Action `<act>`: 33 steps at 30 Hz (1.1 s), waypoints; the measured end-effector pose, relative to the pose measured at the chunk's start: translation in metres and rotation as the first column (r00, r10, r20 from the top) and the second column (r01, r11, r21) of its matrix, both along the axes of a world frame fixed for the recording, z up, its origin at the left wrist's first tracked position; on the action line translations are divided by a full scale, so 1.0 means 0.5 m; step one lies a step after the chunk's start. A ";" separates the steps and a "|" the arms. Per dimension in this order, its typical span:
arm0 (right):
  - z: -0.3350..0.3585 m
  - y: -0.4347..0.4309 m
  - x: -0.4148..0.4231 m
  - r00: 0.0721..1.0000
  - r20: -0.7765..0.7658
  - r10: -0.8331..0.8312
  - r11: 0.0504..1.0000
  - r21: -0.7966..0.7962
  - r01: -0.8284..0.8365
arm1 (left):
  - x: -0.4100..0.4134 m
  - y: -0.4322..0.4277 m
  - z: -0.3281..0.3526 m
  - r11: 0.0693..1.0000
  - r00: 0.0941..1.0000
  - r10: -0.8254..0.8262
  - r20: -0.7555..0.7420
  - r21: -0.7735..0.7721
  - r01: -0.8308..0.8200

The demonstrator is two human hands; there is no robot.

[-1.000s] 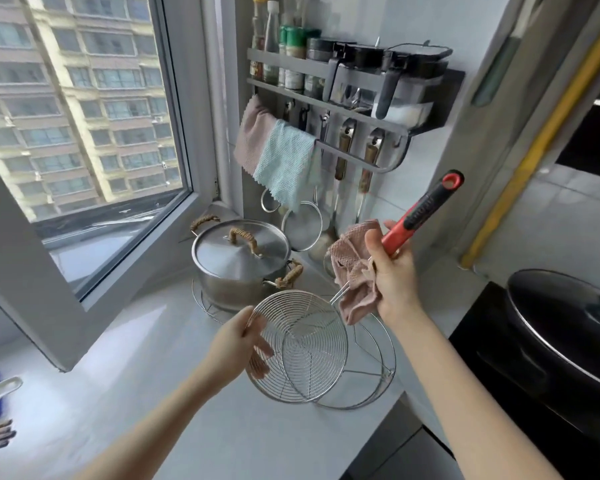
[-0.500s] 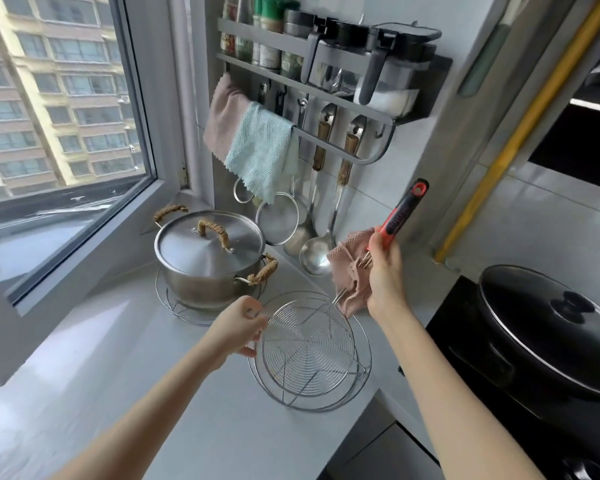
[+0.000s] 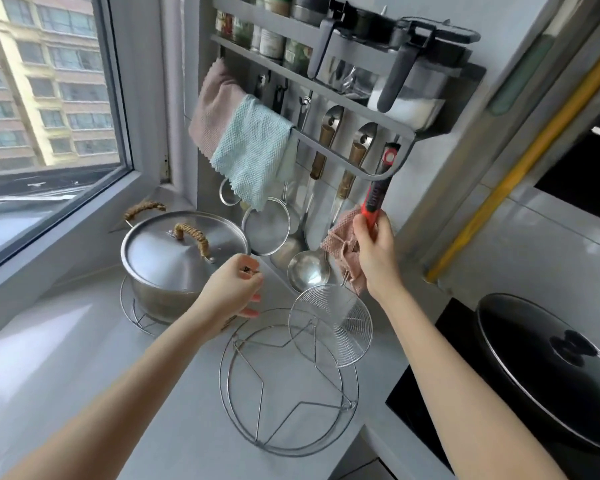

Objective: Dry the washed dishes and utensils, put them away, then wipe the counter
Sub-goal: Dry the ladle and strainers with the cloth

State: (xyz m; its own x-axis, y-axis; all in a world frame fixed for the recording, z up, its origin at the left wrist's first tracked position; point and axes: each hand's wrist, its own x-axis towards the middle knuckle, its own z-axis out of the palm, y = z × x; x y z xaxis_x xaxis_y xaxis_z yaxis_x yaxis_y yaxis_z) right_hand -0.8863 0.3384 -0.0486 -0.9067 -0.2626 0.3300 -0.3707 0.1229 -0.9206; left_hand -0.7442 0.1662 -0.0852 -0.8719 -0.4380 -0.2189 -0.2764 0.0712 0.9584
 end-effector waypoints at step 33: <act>-0.020 -0.020 -0.028 0.979 -0.075 -0.187 0.969 0.148 0.197 | 0.011 -0.025 0.030 0.997 0.997 0.068 -0.028 0.022 -0.068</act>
